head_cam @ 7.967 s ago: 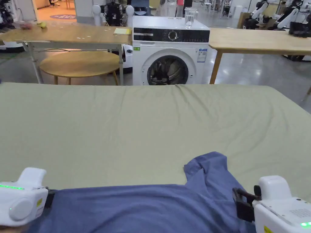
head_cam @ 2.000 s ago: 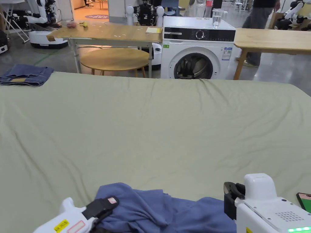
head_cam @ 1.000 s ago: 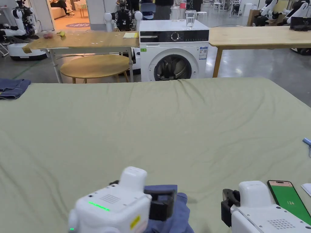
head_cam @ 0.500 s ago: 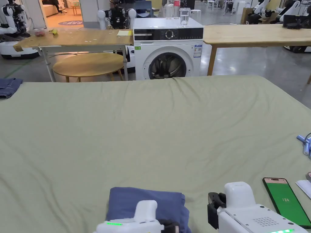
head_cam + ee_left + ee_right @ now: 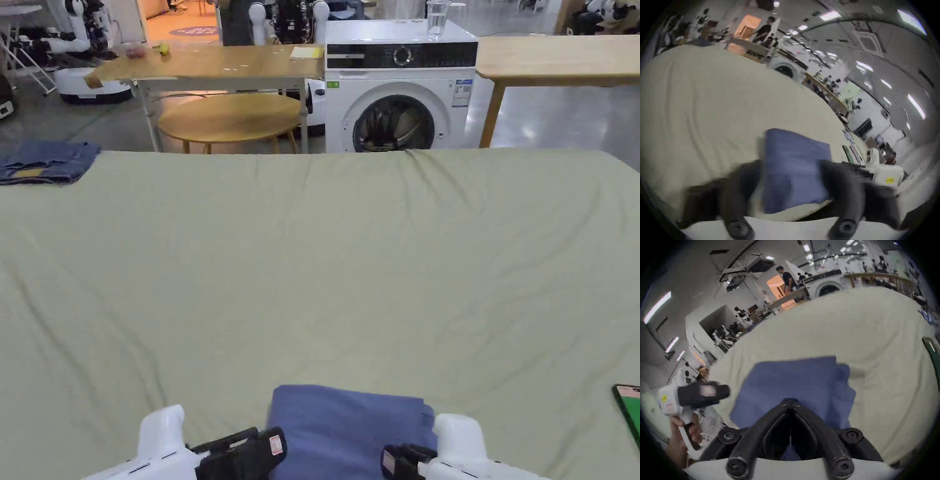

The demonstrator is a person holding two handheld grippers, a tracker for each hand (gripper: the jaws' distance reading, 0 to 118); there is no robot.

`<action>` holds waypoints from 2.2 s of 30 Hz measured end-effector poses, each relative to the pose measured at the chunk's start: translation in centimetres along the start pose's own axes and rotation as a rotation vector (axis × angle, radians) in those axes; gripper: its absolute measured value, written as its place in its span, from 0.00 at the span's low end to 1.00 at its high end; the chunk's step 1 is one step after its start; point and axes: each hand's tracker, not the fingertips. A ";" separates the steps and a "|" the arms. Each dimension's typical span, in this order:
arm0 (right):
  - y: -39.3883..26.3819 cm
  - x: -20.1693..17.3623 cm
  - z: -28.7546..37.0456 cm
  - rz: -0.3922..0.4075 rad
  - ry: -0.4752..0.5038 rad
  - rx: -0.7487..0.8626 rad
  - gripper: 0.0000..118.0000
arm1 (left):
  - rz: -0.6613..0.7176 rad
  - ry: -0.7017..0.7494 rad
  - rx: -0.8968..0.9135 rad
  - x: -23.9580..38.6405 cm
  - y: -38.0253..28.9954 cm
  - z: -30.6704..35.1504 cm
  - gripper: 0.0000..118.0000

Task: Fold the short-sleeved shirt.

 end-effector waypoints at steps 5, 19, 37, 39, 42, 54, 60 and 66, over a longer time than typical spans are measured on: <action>-0.7 2.3 -0.3 -0.079 0.017 0.015 0.00 | 0.257 -0.267 -0.087 -4.3 -1.2 -4.6 1.00; 2.0 -3.0 1.6 0.134 0.030 0.142 0.00 | 0.157 -0.154 -0.034 -3.2 3.0 -3.8 0.19; 2.7 -12.9 -4.5 0.250 0.051 0.062 0.00 | 0.182 0.324 0.061 -32.1 19.0 15.7 0.38; 2.8 -13.4 -4.7 0.262 0.045 0.056 0.00 | 0.208 0.339 0.132 -32.4 18.6 16.9 0.82; 3.2 -13.9 -4.6 0.260 0.044 0.060 0.00 | 0.271 0.315 0.218 -33.3 19.0 20.3 0.88; 4.2 -14.2 -0.2 0.284 0.004 0.152 0.00 | 0.099 0.648 0.324 -26.7 16.4 25.8 0.00; 8.3 -12.5 3.7 0.341 -0.155 0.273 0.00 | -0.172 0.629 0.405 -13.6 17.5 20.9 0.00; 14.6 -11.4 8.2 0.373 -0.300 0.448 0.00 | -0.493 0.615 0.475 2.7 18.4 14.2 0.00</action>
